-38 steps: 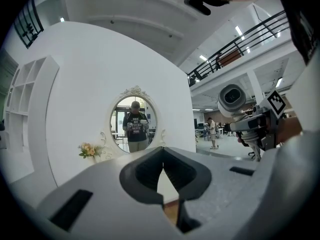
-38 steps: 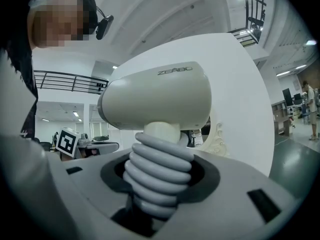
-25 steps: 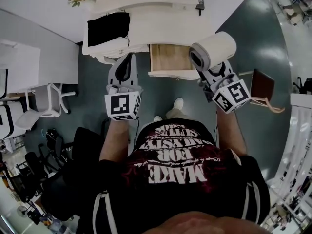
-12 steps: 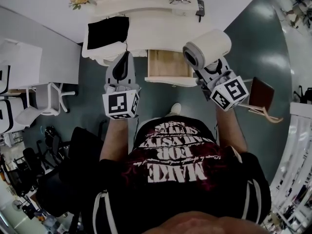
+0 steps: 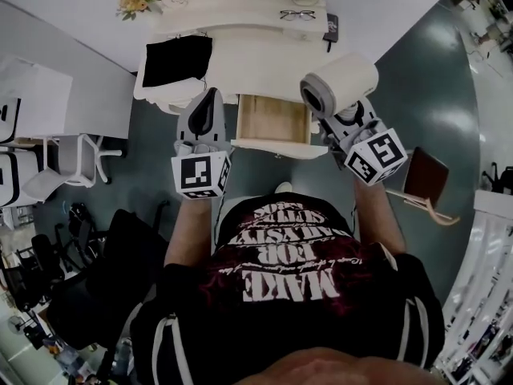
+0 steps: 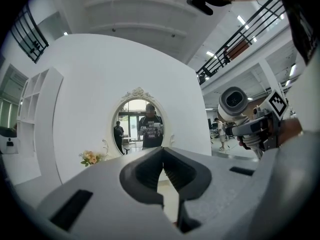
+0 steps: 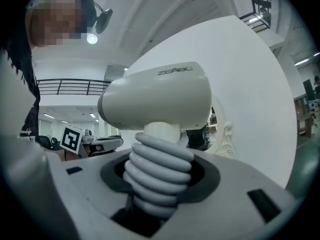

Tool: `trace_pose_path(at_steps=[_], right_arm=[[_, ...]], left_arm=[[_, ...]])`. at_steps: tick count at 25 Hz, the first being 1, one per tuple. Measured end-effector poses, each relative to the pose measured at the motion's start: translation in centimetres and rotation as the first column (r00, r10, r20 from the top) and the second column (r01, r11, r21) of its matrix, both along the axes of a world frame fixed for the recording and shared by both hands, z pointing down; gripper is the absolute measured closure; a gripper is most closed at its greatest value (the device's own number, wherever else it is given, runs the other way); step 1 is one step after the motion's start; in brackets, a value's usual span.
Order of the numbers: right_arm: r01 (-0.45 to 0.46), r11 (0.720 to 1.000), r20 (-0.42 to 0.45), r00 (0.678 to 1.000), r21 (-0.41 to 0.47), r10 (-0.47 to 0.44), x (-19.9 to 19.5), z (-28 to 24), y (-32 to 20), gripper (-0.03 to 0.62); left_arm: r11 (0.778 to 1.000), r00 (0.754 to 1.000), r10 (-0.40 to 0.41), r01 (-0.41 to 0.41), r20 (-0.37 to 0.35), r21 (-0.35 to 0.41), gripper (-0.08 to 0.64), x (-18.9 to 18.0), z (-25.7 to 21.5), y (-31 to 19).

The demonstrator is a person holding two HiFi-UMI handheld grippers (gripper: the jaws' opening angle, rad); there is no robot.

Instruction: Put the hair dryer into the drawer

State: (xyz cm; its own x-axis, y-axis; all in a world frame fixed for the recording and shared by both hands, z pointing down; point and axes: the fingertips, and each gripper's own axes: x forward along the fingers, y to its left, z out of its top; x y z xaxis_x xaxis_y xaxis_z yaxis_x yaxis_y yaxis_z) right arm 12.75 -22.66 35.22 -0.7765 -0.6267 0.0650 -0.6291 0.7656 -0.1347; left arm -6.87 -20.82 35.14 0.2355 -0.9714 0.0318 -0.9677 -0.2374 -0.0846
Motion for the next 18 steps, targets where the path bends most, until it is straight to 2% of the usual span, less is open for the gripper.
trace_pose_path(at_steps=[11,18], right_arm=[[0.029,0.999,0.006,1.000,-0.036,-0.029,-0.6,1.5,-1.9,0.391],[0.035,0.999,0.010,0.999,-0.022,-0.035,-2.9,1.2,-3.2,0.391]], left_arm=[[0.998,0.999,-0.052,0.052,0.013,-0.032,0.555,-1.3,1.3,-0.3],[0.998,0.999,-0.037,0.038,0.018,-0.044,0.555,-3.2,1.7,-1.8]])
